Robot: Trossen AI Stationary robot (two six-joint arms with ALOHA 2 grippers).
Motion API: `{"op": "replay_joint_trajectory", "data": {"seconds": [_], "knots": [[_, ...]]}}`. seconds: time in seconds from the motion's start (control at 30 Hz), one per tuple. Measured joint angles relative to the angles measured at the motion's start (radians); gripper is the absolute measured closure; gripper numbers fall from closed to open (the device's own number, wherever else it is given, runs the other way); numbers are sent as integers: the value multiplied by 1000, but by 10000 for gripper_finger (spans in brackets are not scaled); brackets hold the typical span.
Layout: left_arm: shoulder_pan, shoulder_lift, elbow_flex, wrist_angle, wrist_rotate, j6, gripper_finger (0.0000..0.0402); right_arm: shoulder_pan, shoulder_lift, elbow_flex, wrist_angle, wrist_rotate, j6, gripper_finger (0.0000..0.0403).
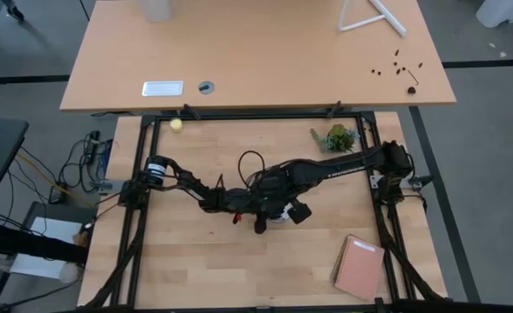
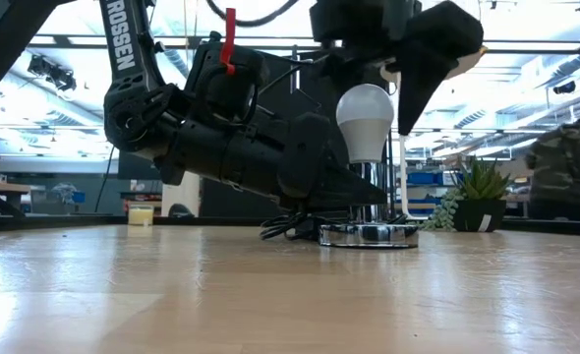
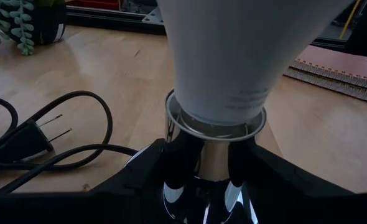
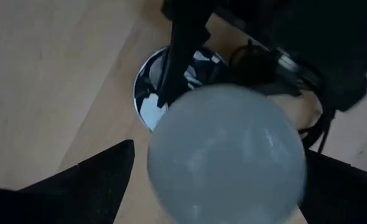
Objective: Screw lightbulb
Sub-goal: Insert the white lightbulb into the lamp
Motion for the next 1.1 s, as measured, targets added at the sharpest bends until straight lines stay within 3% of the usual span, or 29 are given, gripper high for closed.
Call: {"op": "replay_joint_trajectory", "data": {"seconds": [0.6, 0.9, 1.1], "knots": [[0, -1, 0, -6, 0, 3, 211, -13, 20, 0, 65, -41, 4, 138], [0, -1, 0, -7, 0, 3, 211, -29, 20, 0, 74, -78, 107, 123], [0, -1, 0, -7, -1, 0, 211, -50, 20, 0, 85, -97, 263, 128]]}}
